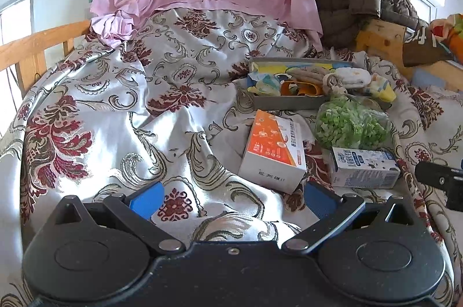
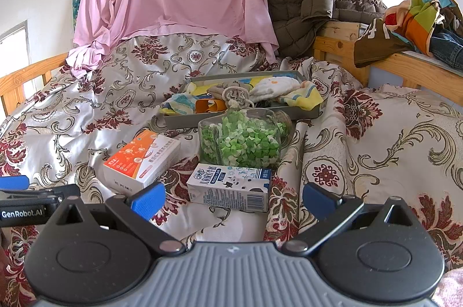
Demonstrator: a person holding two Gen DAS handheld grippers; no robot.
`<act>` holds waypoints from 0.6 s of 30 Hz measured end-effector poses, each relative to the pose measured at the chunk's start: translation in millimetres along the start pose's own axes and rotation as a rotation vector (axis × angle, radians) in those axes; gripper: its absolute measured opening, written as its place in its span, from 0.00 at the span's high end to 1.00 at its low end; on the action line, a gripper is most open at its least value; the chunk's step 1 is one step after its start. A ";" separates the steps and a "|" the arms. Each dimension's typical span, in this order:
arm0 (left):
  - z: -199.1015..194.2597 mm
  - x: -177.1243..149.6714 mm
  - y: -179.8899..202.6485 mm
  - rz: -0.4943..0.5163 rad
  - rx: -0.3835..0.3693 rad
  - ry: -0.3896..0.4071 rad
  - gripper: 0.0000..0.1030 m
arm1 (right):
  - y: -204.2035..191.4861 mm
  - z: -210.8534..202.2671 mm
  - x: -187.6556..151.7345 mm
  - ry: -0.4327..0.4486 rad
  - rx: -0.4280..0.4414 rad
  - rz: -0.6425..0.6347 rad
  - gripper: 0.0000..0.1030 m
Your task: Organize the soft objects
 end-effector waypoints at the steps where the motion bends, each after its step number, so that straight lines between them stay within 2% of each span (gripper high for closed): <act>1: 0.0 0.4 -0.5 -0.008 -0.001 -0.003 0.01 | 0.2 0.1 -0.8 -0.001 0.000 0.000 0.00; 9: 0.7 5.0 0.5 -0.050 -0.037 -0.026 0.01 | 0.3 0.4 -1.4 -0.001 0.000 -0.001 0.00; 18: 0.4 5.8 5.5 -0.009 -0.032 -0.022 0.01 | 0.0 0.5 -1.2 -0.004 0.000 -0.001 0.00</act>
Point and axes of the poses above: each gripper's, at about its wrist camera, not at the fingertips, and z roughly the way its jaws point, y to its right, x to its top, the point moved 8 cm from there along z, roughly the way its jaws point, and after that the axes turned 7 degrees about -z, right-handed, at the moved point
